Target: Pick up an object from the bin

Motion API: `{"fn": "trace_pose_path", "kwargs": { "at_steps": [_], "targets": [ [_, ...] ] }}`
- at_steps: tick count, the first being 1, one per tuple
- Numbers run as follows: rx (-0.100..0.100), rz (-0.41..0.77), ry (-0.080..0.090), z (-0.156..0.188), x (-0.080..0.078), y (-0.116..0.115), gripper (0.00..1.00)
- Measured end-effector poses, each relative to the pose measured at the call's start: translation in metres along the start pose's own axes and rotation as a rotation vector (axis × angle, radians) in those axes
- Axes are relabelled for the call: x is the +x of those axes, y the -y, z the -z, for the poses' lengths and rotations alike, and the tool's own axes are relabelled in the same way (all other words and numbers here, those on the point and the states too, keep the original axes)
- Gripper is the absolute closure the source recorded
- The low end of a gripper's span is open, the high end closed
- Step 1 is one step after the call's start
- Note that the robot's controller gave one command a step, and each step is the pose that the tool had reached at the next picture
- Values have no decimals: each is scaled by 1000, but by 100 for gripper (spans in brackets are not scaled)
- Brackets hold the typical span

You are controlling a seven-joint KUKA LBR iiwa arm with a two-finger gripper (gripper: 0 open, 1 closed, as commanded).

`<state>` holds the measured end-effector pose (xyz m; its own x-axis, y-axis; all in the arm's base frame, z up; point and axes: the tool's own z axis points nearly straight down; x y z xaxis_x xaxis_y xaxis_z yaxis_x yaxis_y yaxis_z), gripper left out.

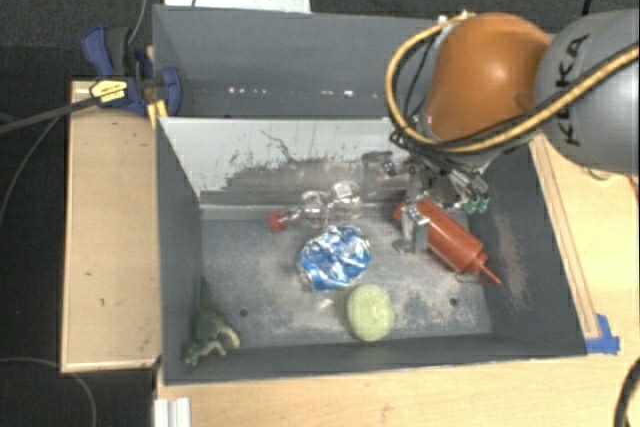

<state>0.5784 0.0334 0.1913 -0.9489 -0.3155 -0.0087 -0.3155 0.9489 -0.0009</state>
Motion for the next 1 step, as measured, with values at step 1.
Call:
{"fn": "trace_pose_path", "kwargs": {
  "at_steps": [1],
  "targets": [
    [1, -81, 9, -26, 12, 4, 0]
  ]
}}
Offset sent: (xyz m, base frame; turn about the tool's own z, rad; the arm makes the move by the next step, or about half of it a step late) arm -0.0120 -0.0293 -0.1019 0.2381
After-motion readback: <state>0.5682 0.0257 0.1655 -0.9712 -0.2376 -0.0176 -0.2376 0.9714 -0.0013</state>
